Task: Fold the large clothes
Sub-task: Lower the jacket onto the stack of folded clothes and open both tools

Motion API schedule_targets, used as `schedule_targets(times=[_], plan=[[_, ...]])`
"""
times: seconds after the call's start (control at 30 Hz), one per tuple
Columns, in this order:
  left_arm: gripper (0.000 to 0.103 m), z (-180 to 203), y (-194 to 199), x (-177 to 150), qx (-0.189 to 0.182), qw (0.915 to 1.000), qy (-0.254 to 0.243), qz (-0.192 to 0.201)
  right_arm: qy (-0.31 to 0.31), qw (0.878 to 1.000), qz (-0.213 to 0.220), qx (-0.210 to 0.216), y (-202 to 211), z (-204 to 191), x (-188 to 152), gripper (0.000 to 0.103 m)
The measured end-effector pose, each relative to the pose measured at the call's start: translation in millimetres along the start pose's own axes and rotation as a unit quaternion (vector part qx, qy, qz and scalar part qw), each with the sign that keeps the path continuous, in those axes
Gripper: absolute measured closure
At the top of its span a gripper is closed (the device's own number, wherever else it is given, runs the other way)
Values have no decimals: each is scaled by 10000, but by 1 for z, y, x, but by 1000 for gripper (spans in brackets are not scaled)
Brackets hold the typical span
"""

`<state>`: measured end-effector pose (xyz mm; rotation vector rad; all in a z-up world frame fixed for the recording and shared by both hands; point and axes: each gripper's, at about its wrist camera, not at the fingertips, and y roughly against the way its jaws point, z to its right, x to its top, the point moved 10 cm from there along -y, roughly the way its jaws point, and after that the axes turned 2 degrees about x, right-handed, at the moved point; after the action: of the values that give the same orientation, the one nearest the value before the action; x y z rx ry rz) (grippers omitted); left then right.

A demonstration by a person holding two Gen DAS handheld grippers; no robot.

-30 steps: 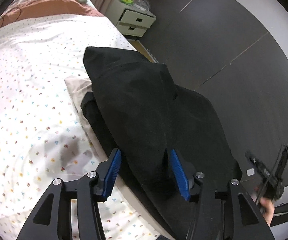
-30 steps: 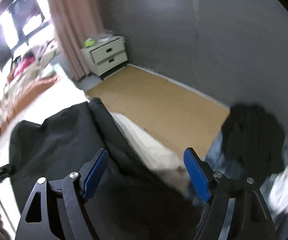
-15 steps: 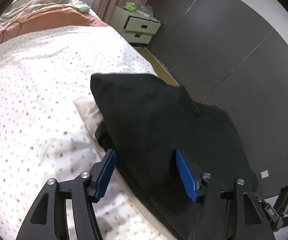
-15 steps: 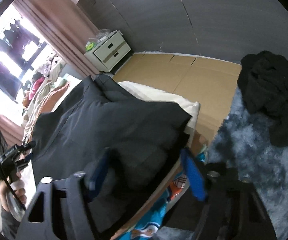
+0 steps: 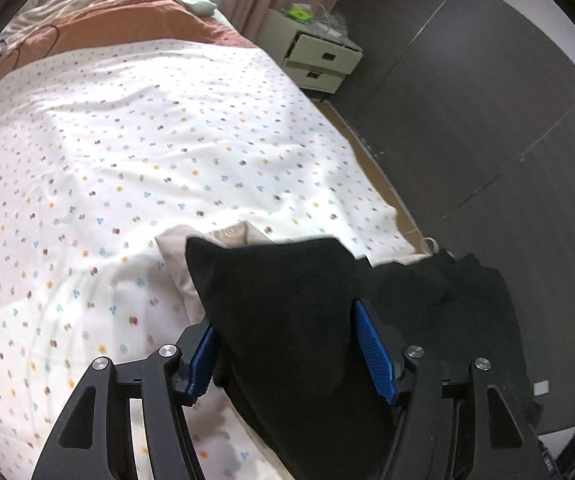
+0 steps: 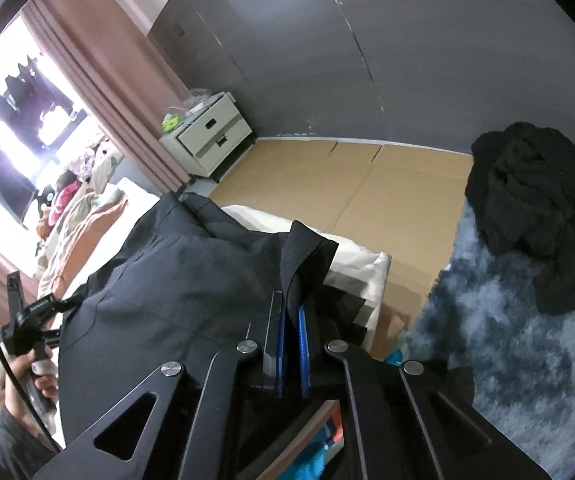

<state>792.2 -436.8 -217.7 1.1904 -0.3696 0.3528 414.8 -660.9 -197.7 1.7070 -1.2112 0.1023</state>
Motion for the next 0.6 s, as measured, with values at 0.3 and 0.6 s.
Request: schedule_targets(times=[0.3, 0.6], plan=[[39, -18, 44, 37, 91, 9990, 98, 423, -158, 9997, 95, -145, 5, 8, -4, 98], [39, -15, 82, -12, -289, 9987, -278, 326, -219, 9982, 184, -530, 24, 10, -6, 81]])
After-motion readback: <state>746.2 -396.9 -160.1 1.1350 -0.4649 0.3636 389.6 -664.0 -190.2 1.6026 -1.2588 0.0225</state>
